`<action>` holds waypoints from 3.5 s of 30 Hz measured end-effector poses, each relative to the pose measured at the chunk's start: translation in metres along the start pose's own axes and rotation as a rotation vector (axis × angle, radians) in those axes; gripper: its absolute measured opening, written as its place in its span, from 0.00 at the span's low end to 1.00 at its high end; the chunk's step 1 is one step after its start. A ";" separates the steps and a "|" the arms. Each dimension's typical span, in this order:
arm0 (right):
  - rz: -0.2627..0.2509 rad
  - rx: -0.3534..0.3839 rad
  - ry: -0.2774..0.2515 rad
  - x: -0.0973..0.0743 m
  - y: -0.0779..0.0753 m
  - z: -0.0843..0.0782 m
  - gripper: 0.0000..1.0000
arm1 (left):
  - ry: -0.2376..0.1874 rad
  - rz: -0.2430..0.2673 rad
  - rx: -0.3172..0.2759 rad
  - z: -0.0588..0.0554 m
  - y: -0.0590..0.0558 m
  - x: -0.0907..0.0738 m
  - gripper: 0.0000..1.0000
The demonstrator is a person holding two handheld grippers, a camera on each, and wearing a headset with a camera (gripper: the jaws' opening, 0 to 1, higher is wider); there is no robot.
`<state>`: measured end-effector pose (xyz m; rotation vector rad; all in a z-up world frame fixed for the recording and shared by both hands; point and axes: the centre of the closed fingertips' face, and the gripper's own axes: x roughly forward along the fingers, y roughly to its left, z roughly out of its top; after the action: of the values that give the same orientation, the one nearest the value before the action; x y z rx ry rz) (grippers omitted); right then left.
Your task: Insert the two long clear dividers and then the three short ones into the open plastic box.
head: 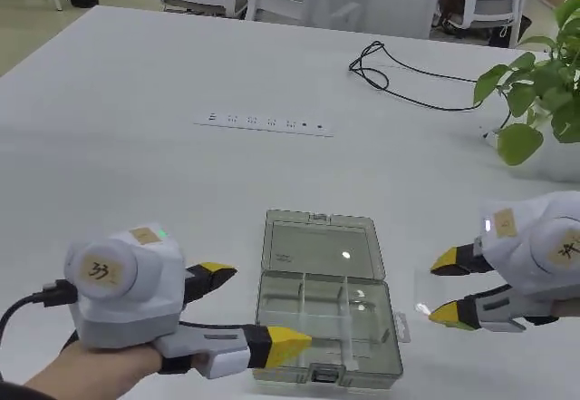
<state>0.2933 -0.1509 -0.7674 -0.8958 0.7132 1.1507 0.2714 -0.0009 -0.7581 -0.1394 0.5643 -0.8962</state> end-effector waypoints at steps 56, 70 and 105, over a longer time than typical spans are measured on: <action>-0.063 -0.393 -0.095 0.027 0.038 0.105 0.33 | -0.039 -0.174 -0.591 0.010 -0.032 0.025 0.00; -0.006 -0.215 -0.185 0.016 0.033 0.111 0.48 | -0.035 -0.174 -0.518 0.010 -0.029 0.020 0.00; 0.396 -0.121 -0.146 -0.012 0.065 0.104 0.12 | 0.058 -0.348 0.326 -0.002 -0.067 0.005 0.00</action>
<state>0.2306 -0.0554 -0.7225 -0.7800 0.7251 1.6083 0.2258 -0.0463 -0.7391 0.0878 0.4461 -1.3224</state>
